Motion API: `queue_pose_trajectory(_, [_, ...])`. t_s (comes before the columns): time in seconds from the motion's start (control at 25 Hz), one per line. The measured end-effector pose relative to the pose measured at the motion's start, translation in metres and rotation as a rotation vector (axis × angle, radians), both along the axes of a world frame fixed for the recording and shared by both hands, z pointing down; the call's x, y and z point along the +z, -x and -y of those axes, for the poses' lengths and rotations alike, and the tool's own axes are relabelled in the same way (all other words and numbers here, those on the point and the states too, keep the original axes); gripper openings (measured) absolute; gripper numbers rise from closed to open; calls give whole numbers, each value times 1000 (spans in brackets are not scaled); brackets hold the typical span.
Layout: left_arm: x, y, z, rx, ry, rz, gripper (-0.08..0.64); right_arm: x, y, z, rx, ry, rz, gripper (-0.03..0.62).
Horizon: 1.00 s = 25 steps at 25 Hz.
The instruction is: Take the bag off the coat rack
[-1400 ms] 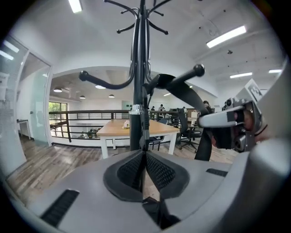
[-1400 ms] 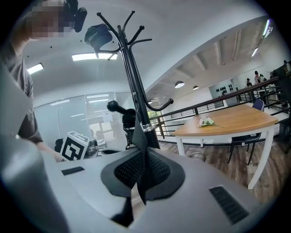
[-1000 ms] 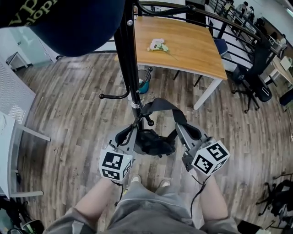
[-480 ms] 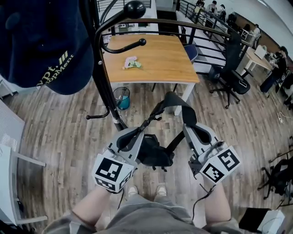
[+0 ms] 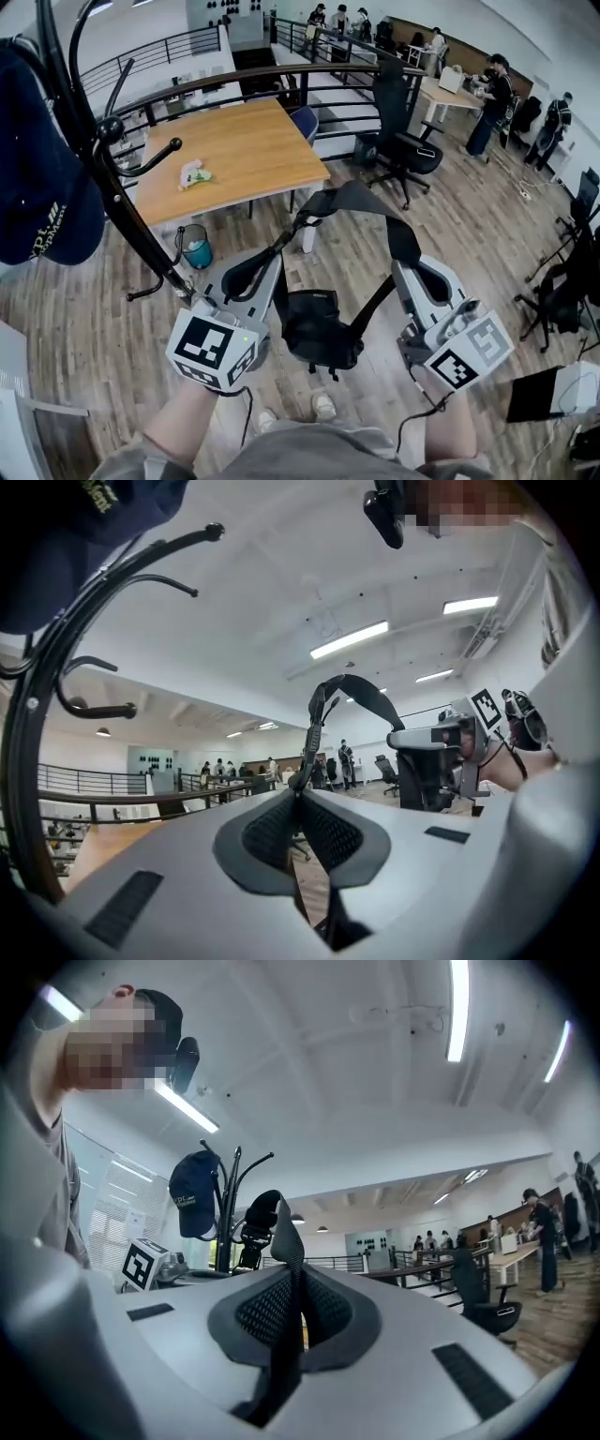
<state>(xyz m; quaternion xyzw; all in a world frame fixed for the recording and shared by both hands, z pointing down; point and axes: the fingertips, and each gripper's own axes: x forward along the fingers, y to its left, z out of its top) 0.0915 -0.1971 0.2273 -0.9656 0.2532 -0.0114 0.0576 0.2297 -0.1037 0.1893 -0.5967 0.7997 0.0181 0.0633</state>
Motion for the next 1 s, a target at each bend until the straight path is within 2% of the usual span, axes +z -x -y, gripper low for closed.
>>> queue_pose_trajectory(0.16, [-13, -46, -17, 122, -20, -23, 32, -10, -35, -35, 130, -6, -3, 31])
queue_pose_trajectory(0.36, [-1, -99, -38, 251, 8, -19, 32, 3, -71, -72, 260, 18, -7, 32])
queue_pose_trajectory(0.52, [16, -133, -55, 315, 33, 6, 32, 23, -101, -97, 342, 65, -3, 31])
queue_pose_trajectory(0.76, [60, -156, -74, 382, 84, 43, 32, 60, -118, -122, 445, 138, -3, 32])
queue_pose_trajectory(1.0, [88, -178, -77, 417, 132, 98, 32, 89, -132, -126, 475, 198, -3, 32])
